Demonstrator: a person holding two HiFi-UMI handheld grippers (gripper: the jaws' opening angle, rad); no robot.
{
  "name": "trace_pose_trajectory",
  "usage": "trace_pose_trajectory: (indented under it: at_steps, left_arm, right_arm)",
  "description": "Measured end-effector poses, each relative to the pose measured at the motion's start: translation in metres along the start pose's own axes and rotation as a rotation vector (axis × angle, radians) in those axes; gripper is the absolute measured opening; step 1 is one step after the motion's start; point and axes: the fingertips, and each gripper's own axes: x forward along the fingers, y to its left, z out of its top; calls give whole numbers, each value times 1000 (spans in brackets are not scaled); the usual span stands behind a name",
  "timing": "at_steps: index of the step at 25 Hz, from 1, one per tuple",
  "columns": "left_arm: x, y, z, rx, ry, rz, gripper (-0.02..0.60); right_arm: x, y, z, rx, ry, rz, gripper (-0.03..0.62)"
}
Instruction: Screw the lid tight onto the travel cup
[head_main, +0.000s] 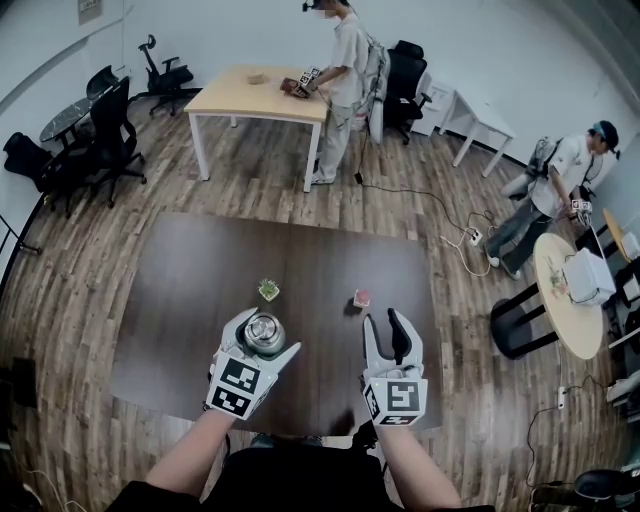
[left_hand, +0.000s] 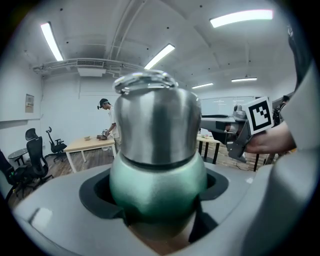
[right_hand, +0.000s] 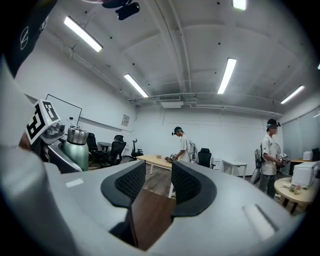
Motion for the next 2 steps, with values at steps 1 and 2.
trace_pose_trajectory:
  at_steps: [1, 2]
  left_arm:
    - [0, 1, -1, 1, 2, 1, 394]
    - [-1, 1, -2, 3, 4, 2, 394]
  right_arm:
    - [0, 1, 0, 1, 0, 1, 169]
    - [0, 2, -1, 3, 0, 1, 170]
